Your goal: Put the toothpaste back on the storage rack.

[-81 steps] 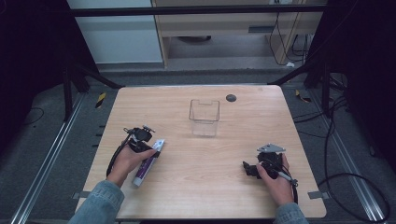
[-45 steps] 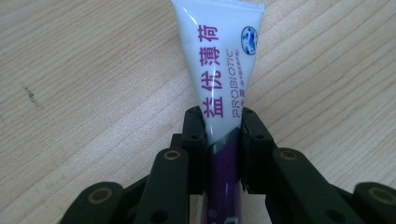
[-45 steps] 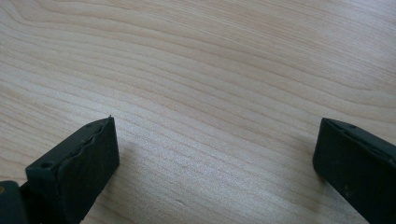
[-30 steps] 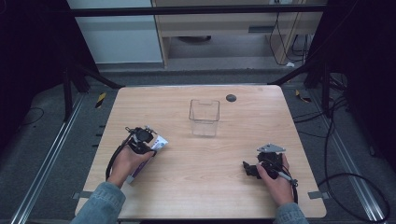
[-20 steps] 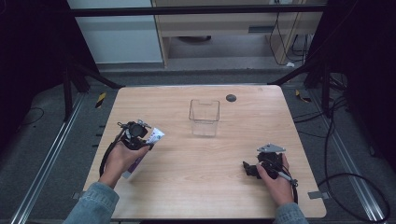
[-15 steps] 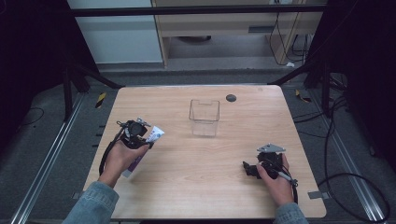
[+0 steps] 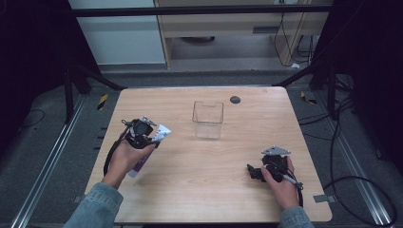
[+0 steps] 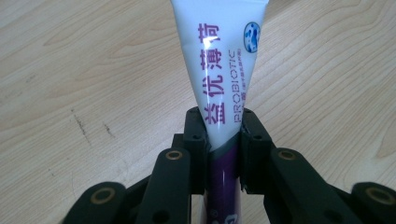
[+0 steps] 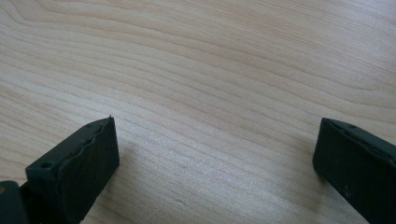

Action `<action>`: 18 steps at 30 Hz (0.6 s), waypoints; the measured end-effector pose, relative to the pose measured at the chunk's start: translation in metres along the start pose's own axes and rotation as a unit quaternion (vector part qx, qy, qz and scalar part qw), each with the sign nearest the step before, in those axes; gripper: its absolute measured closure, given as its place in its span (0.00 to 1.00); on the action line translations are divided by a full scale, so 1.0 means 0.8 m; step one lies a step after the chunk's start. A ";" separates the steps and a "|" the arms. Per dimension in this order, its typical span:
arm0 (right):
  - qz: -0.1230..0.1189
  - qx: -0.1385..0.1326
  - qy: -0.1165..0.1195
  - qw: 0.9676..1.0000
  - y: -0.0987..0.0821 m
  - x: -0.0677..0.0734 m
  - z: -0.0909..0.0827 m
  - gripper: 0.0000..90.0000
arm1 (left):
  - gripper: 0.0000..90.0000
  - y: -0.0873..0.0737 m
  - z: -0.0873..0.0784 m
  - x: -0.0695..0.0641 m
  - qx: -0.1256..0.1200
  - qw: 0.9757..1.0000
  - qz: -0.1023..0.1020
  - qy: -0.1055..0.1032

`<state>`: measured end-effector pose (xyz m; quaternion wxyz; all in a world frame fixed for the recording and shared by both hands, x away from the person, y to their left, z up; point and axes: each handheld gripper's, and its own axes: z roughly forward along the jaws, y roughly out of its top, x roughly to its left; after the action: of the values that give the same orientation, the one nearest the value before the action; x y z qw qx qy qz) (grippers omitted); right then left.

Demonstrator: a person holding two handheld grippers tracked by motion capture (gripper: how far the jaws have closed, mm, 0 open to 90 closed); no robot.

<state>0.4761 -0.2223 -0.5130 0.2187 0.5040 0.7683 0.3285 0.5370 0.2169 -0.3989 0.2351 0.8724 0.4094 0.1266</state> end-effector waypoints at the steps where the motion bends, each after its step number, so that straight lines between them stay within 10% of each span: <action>1: 0.000 0.000 0.000 1.000 0.000 0.000 0.000 0.01 | 0.84 0.001 -0.001 -0.001 -0.002 1.000 0.001 0.000; 18: 0.001 0.001 0.000 1.000 0.000 0.000 0.000 0.01 | 0.84 0.036 -0.016 -0.021 -0.039 0.999 0.017 -0.014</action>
<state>0.4760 -0.2221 -0.5129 0.2179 0.5047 0.7681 0.3283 0.5398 0.1914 -0.3737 0.2723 0.8709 0.3864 0.1344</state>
